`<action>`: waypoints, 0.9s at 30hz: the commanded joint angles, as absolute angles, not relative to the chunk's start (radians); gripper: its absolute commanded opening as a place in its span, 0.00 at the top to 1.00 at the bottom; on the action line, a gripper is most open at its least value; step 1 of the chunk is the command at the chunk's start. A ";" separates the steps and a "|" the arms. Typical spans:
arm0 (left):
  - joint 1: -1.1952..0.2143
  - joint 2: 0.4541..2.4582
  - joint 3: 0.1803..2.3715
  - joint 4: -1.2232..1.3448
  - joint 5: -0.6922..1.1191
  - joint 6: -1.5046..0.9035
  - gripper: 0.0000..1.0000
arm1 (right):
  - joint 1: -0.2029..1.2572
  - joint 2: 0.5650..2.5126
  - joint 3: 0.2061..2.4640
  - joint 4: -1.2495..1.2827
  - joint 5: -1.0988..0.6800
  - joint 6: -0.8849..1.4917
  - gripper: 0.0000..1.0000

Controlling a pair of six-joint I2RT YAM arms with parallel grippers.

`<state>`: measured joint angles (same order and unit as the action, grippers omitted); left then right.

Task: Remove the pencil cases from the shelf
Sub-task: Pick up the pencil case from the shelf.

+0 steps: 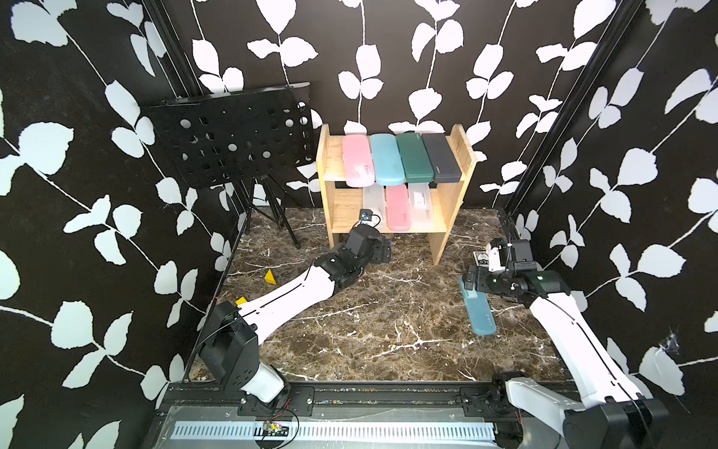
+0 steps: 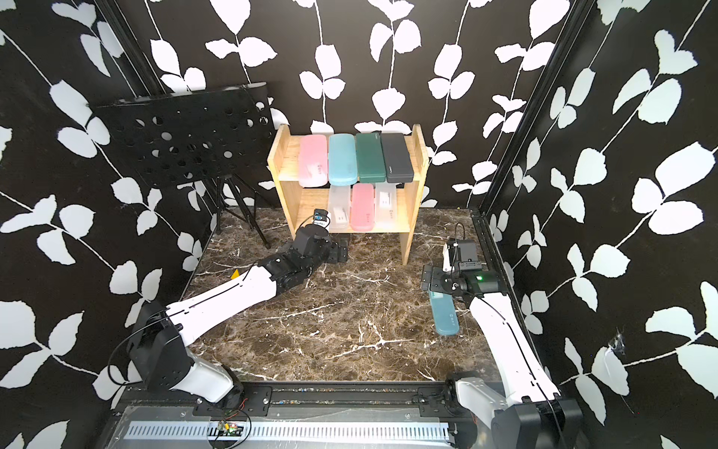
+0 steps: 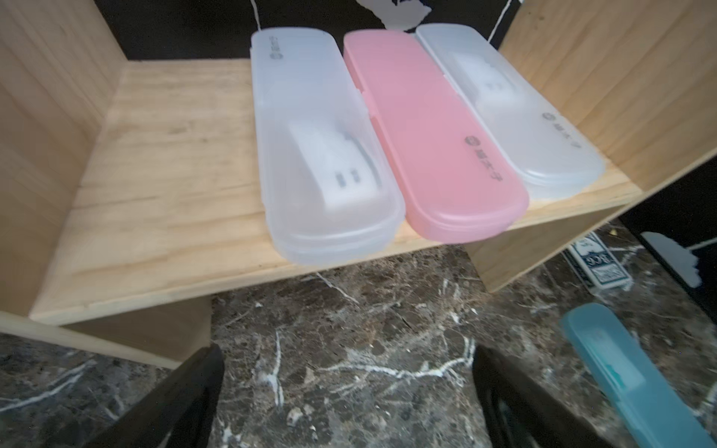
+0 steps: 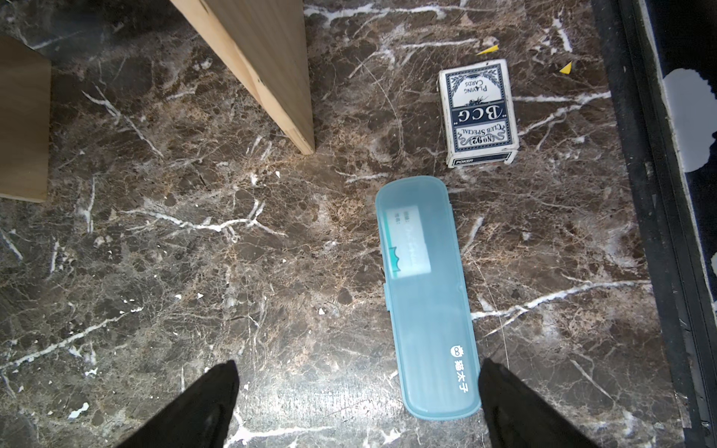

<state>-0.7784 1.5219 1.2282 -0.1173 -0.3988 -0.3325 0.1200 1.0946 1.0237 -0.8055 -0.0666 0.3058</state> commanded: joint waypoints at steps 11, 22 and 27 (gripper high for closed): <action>-0.776 1.629 1.347 0.021 -0.437 -0.234 0.01 | 0.125 1.159 1.067 -0.799 -0.053 0.261 0.01; -0.731 1.693 1.369 0.027 -0.446 -0.257 0.01 | 0.126 1.190 1.085 -0.809 -0.042 0.229 0.01; -0.707 1.682 1.339 0.046 -0.430 -0.267 0.01 | 0.125 1.194 1.083 -0.811 -0.039 0.227 0.01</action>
